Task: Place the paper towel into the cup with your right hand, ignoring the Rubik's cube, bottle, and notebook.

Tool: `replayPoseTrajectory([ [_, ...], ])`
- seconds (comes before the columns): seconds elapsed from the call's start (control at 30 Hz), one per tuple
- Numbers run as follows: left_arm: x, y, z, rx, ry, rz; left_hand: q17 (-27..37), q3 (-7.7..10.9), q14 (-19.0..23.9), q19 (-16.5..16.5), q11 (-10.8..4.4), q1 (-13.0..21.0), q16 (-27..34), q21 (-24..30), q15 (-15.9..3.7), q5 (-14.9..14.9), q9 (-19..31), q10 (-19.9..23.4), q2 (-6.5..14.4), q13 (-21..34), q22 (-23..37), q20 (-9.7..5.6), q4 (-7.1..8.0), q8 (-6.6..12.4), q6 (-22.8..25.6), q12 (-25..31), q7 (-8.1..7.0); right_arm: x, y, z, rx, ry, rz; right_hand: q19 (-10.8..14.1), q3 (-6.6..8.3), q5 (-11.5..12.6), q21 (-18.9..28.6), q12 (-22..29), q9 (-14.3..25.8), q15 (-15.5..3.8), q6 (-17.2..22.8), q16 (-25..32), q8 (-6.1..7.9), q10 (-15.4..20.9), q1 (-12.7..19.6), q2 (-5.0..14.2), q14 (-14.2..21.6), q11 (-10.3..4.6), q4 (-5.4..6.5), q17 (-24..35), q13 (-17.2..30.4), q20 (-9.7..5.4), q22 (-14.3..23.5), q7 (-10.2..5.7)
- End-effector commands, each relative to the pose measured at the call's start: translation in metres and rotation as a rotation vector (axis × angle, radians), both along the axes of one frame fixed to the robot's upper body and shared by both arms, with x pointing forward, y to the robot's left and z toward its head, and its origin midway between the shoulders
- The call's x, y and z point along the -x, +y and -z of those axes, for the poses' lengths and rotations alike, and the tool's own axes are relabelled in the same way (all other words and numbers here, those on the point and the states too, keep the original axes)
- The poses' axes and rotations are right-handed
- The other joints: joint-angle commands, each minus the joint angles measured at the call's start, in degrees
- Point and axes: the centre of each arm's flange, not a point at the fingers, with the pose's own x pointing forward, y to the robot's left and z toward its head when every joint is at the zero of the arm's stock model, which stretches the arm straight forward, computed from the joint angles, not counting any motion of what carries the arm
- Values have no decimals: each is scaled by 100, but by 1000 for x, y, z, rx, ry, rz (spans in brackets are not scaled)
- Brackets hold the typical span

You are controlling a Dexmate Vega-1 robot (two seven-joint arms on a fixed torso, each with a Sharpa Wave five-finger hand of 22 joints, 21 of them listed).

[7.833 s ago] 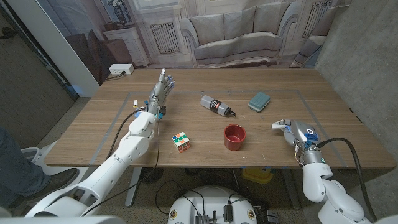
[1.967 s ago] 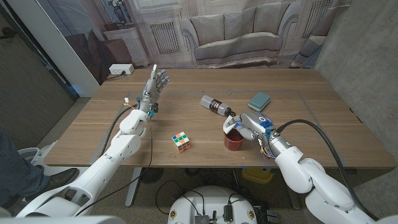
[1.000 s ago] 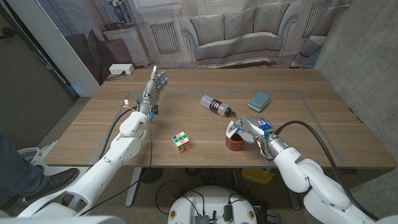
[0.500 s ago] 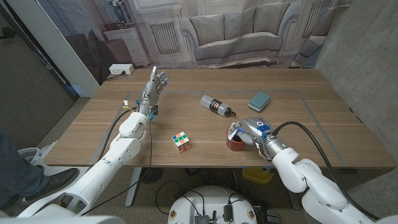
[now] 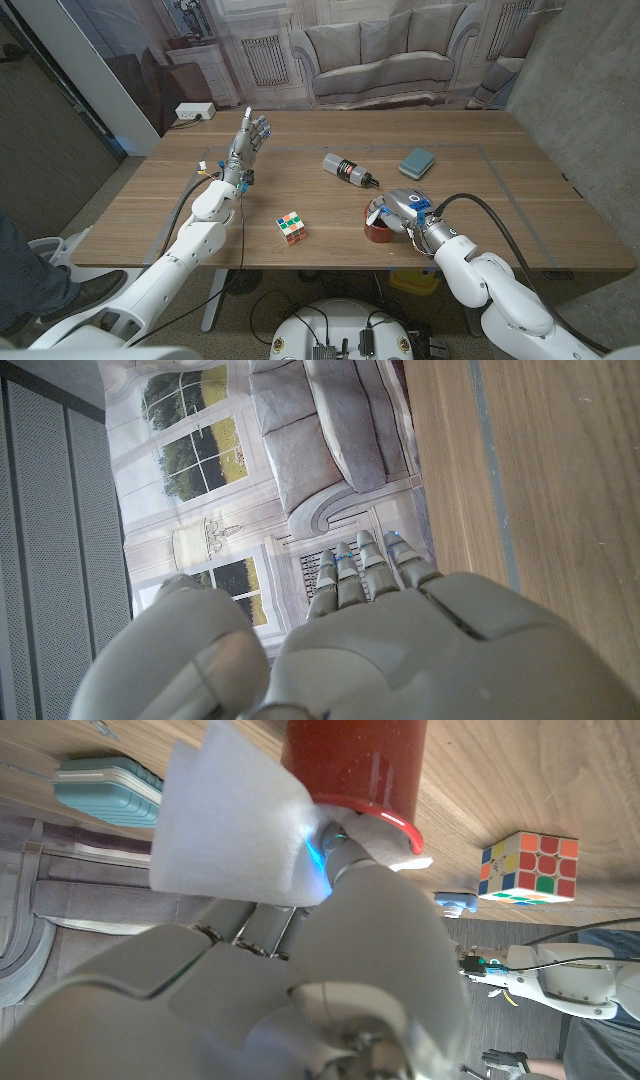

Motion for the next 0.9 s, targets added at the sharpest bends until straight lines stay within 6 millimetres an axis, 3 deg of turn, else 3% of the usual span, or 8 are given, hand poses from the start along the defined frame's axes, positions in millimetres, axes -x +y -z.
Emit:
replayPoseTrajectory([
  [0.03,-4,1,0,0,4,5,11,-48,29,39,-3,26,-14,9,3,-30,35,49,44,16,29,-4,-5,9,49,2,0,-4,4,-1,13,26,18,10,1,58,43,21,14,-358,22,5,-13,11,-37,14,302,-34,27,9,20,-651,15,-11],
  [0.27,-7,2,-1,0,7,8,11,-57,30,40,-11,31,-13,10,1,-31,35,41,49,16,29,-3,-6,8,52,-2,1,-3,6,-2,13,26,22,-18,-20,75,60,-28,18,-358,-51,-19,-45,-76,-128,-26,294,-31,45,0,19,-628,-15,-16],
  [0.33,-8,2,-1,0,7,9,11,-60,32,39,-5,33,-12,9,4,-31,35,43,50,16,29,-1,-6,6,50,-1,2,-2,7,-3,16,27,30,-51,-50,72,70,-58,50,-353,-130,-59,-58,-136,-220,-71,242,-13,69,-14,20,-620,-31,-49],
  [0.47,-9,3,-1,1,7,10,11,-64,32,33,-13,36,-13,7,2,-31,35,43,52,16,29,5,-7,7,53,-1,-1,-1,7,-4,21,24,36,-189,-181,33,94,-144,116,-337,-404,-137,-102,-366,-626,-196,150,-159,197,-24,26,-606,-75,-123],
  [0.57,-9,3,-1,0,6,10,11,-68,33,33,-4,39,-12,7,2,-32,35,43,54,16,29,6,-8,5,51,-1,-14,0,7,-4,22,19,38,-239,-229,10,104,-154,130,-328,-473,-165,-106,-425,-802,-240,117,-189,246,-26,30,-607,-92,-144],
  [0.9,-9,3,-1,2,5,10,11,-78,34,35,-24,46,-12,8,2,-34,35,37,60,16,29,13,-9,5,57,-4,-9,3,6,-8,32,17,53,-328,-298,-44,86,-174,140,-295,-685,-217,-131,-588,-1165,-365,-8,-204,306,-3,33,-615,-138,-192],
])
